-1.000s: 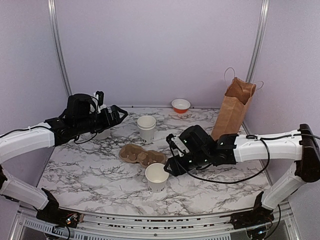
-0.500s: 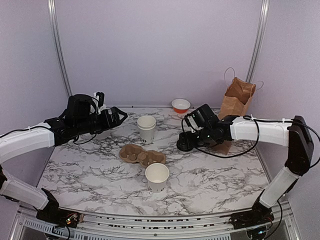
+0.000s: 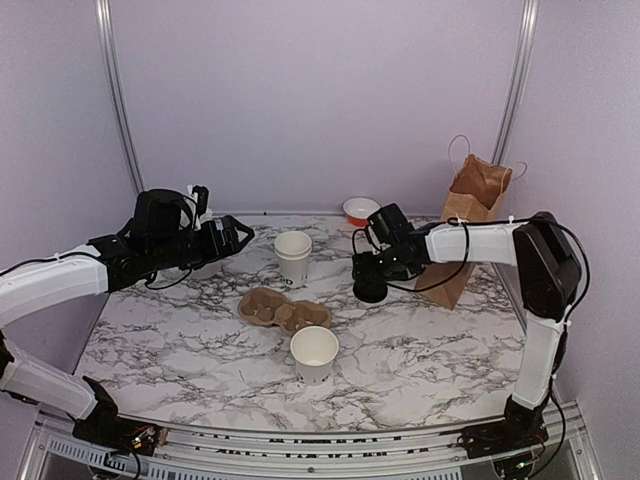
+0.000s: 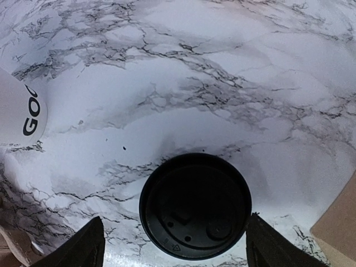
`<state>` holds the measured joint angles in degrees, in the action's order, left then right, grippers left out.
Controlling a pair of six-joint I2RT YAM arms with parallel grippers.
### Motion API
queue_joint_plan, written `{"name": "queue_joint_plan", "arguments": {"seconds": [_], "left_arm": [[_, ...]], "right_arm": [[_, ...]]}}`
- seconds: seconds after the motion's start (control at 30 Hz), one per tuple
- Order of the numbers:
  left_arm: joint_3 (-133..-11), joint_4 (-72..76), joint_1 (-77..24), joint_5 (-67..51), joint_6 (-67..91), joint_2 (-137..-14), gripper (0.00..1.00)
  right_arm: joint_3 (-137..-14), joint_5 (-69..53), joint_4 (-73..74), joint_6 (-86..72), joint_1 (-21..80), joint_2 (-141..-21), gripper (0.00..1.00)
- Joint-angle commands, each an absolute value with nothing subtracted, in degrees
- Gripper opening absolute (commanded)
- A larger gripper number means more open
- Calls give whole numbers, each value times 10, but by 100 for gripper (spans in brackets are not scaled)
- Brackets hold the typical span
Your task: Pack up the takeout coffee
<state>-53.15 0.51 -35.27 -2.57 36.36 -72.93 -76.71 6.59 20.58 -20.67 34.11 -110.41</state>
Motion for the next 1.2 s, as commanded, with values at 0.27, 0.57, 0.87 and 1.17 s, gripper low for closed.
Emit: {"name": "queue_joint_plan", "arguments": {"seconds": [0.27, 0.57, 0.87, 1.17], "left_arm": [[-541, -12, -355, -38, 354, -715, 99], [-541, -12, -355, -39, 356, -717, 99], [-541, -13, -355, -38, 356, -717, 99], [-542, -13, -355, -39, 357, -719, 99]], "right_arm": [[-803, 95, 195, -206, 331, -1149, 83], [-785, 82, 178, -214, 329, -1162, 80], [-774, 78, 173, -222, 323, -1165, 78], [-759, 65, 171, -225, 325, -1164, 74]]}}
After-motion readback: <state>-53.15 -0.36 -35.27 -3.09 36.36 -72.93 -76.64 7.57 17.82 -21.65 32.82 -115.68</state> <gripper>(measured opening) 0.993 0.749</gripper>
